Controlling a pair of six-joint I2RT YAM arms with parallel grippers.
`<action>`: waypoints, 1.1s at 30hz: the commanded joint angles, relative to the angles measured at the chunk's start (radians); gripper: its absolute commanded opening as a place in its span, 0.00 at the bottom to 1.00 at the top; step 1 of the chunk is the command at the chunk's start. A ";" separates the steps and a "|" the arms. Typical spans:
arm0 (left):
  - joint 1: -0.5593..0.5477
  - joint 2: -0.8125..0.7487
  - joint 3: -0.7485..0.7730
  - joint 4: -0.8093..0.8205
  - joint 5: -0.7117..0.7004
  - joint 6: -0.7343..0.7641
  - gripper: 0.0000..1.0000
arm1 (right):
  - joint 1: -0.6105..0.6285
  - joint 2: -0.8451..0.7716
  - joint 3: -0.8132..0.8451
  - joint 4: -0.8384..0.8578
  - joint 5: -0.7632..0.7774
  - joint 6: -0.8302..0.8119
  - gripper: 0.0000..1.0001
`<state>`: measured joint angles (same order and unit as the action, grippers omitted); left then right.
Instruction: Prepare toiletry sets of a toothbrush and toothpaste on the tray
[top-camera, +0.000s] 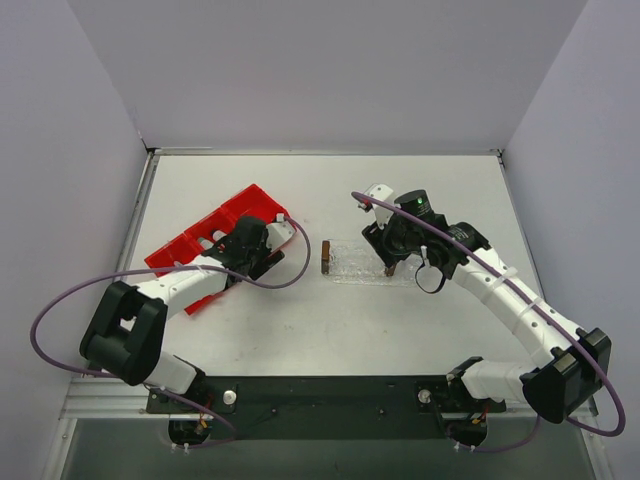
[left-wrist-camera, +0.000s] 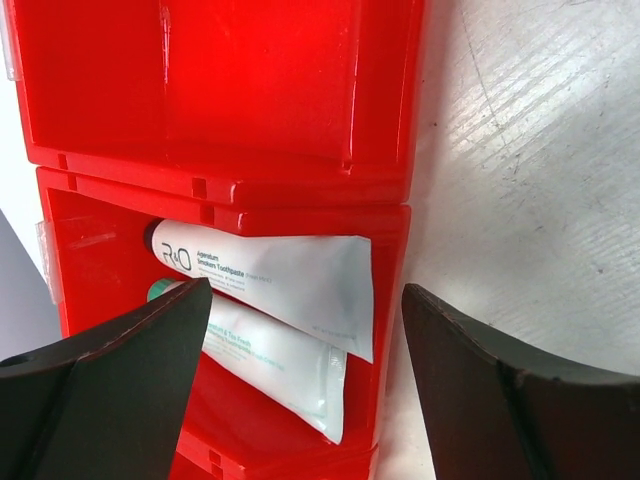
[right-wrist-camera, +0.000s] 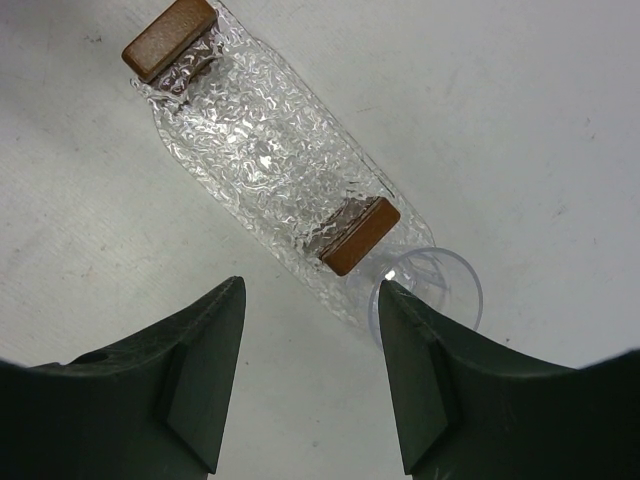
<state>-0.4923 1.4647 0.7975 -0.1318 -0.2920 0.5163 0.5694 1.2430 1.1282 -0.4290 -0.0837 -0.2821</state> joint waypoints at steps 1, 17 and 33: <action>-0.005 0.022 0.028 0.055 -0.019 0.001 0.87 | 0.000 0.013 -0.011 0.012 0.013 -0.003 0.51; -0.002 0.045 0.000 0.084 -0.030 0.005 0.62 | 0.000 0.021 -0.016 0.010 0.006 0.000 0.51; -0.003 0.051 -0.037 0.118 -0.053 0.001 0.59 | -0.005 0.026 -0.015 0.006 -0.001 0.001 0.51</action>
<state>-0.4957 1.5116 0.7738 -0.0540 -0.3248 0.5205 0.5694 1.2560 1.1198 -0.4290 -0.0849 -0.2821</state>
